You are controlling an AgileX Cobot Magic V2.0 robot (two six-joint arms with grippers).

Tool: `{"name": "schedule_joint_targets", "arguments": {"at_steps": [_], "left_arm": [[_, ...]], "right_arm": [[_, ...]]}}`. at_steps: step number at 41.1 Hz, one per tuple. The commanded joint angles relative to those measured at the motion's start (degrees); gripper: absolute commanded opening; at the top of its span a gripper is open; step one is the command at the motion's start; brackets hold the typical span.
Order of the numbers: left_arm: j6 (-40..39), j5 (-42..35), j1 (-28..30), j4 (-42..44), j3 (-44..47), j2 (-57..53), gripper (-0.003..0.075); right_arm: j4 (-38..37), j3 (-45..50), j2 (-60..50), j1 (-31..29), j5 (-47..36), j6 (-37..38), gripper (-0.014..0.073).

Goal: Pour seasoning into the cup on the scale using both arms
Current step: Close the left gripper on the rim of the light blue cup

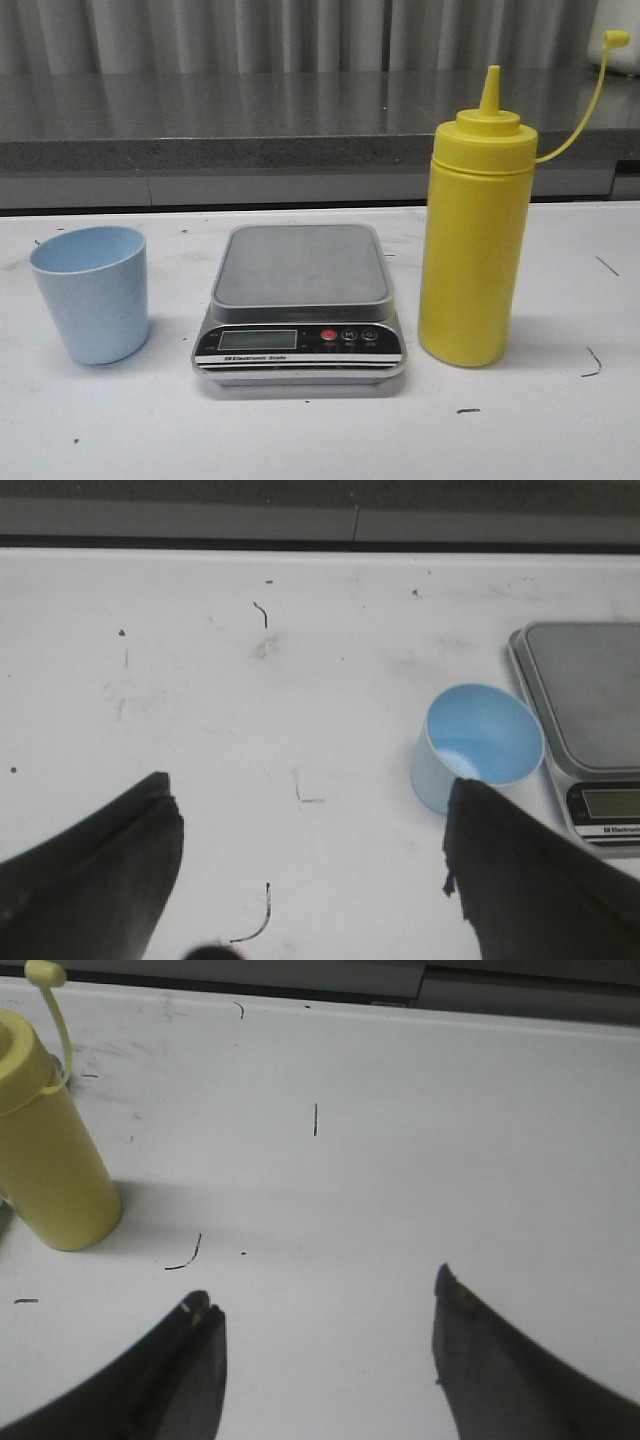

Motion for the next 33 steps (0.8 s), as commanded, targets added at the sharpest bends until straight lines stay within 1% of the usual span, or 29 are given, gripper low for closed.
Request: {"name": "schedule_joint_targets", "arguments": {"at_steps": [1, 4, 9, 15, 22, 33], "left_arm": [[2.11, -1.88, -0.15, -2.78, -3.44, 2.67, 0.0526], [5.25, -1.04, -0.15, -5.28, -5.15, 5.40, 0.0522], [5.48, -0.44, -0.15, -6.10, -7.70, 10.76, 0.0523], [5.48, 4.10, -0.46, -6.38, -11.98, 18.80, 0.0523], [5.61, 4.37, -4.60, -6.02, -16.62, 29.55, 0.0519], [5.63, 4.49, -9.87, -4.29, -23.44, 45.74, 0.0452]], "right_arm": [[-0.62, -1.39, 0.90, -0.18, -3.62, -0.85, 0.0479], [-0.62, -1.39, 0.90, -0.18, -3.62, -0.85, 0.0479], [-0.62, -1.39, 0.90, -0.18, -3.62, -0.85, 0.0479], [-0.62, -1.39, 0.90, -0.18, -3.62, -0.85, 0.0479], [-0.62, -1.39, 0.90, -0.18, -3.62, -0.85, 0.0479], [-0.62, -1.39, 0.90, -0.18, -3.62, -0.85, 0.0479]]}}
